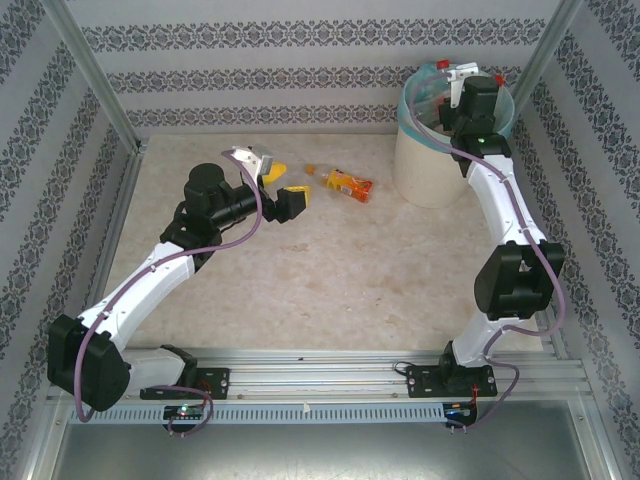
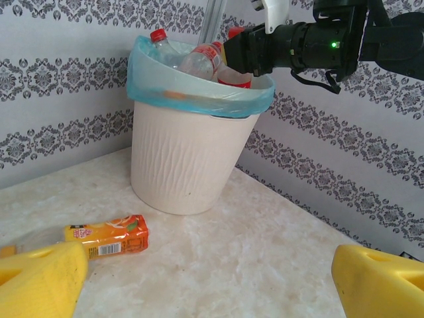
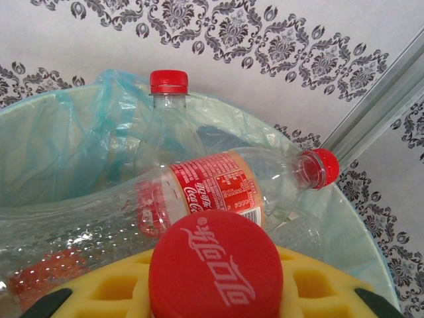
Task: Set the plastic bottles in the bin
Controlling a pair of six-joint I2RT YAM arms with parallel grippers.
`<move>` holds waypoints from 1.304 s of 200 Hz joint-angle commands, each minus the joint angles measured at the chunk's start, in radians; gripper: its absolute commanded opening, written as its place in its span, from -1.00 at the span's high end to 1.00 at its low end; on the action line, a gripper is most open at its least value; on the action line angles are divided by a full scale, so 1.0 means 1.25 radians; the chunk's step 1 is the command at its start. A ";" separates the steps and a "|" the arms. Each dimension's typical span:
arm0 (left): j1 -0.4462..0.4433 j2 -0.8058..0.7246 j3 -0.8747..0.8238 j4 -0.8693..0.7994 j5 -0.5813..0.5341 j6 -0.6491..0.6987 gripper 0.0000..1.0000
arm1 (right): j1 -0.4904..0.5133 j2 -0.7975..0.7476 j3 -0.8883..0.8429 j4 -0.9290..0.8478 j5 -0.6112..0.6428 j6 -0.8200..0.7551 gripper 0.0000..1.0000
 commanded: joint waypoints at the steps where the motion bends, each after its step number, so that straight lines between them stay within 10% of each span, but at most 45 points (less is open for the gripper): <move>1: -0.002 0.000 0.001 0.017 0.002 0.002 -0.90 | -0.023 0.054 -0.037 -0.129 0.009 0.038 1.00; 85: -0.002 0.006 0.006 0.011 0.001 0.007 -0.90 | -0.026 0.034 -0.007 -0.151 -0.018 0.084 1.00; 119: -0.002 0.010 0.007 0.016 0.004 0.001 -0.90 | 0.000 -0.001 0.064 -0.170 -0.004 0.083 0.01; 163: -0.002 0.007 0.001 0.023 0.004 -0.005 -0.90 | 0.042 -0.042 0.135 -0.175 0.027 0.071 -0.25; 261: -0.002 0.005 -0.004 0.027 0.003 -0.007 -0.90 | 0.065 -0.020 0.149 -0.201 -0.058 0.126 0.19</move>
